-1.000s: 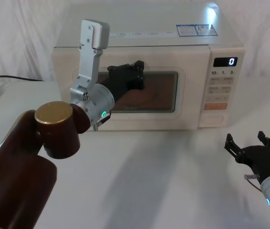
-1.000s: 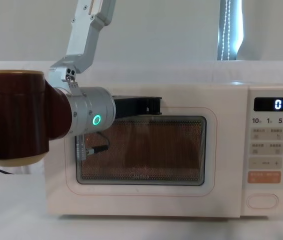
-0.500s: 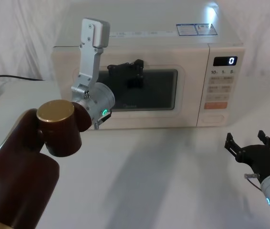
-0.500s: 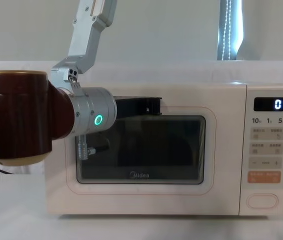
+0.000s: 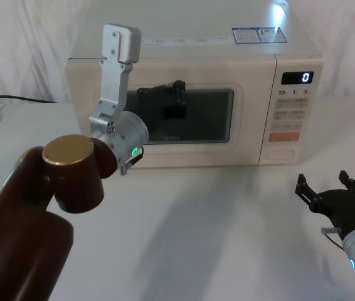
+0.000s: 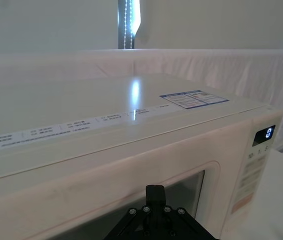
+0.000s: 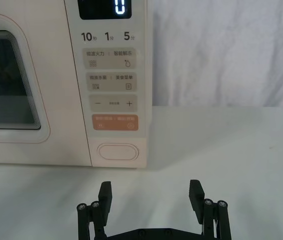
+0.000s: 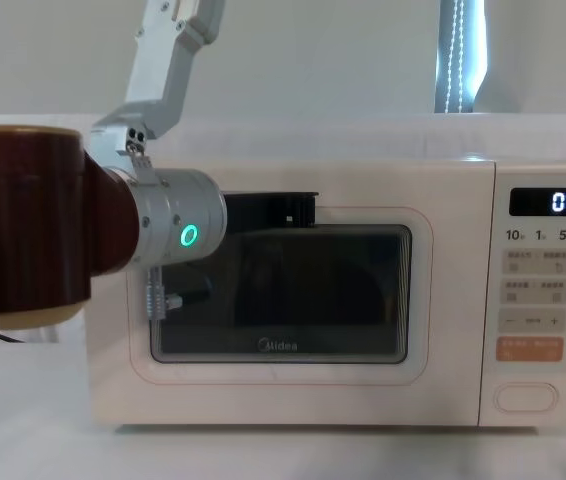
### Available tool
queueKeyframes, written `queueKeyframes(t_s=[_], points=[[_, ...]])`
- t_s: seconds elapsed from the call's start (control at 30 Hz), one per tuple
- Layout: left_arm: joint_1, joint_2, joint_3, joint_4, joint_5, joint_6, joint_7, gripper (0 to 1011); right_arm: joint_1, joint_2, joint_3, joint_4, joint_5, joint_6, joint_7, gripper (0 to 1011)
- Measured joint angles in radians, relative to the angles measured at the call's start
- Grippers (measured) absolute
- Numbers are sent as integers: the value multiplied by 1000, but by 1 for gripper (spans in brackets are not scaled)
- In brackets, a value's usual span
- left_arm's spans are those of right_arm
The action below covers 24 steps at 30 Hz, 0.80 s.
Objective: Press the button to open the microwave door with one hand; close the microwave door with the other hand.
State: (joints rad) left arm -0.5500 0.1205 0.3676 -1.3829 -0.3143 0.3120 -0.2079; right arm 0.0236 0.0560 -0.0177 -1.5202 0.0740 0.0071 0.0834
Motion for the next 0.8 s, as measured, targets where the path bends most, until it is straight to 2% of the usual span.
queueKeyframes(t_s=[0.17,0.4,0.6,0.8], points=[[49,13,-15,-85,1,45,26,0,0,0,0,0,0,0,0,1002],[139,37,-53,-200,9,66,67,0,0,0,0,0,0,0,0,1002],[252,68,-103,-301,33,56,113,0,0,0,0,0,0,0,0,1002],[382,101,-165,-377,59,6,140,0,0,0,0,0,0,0,0,1002]])
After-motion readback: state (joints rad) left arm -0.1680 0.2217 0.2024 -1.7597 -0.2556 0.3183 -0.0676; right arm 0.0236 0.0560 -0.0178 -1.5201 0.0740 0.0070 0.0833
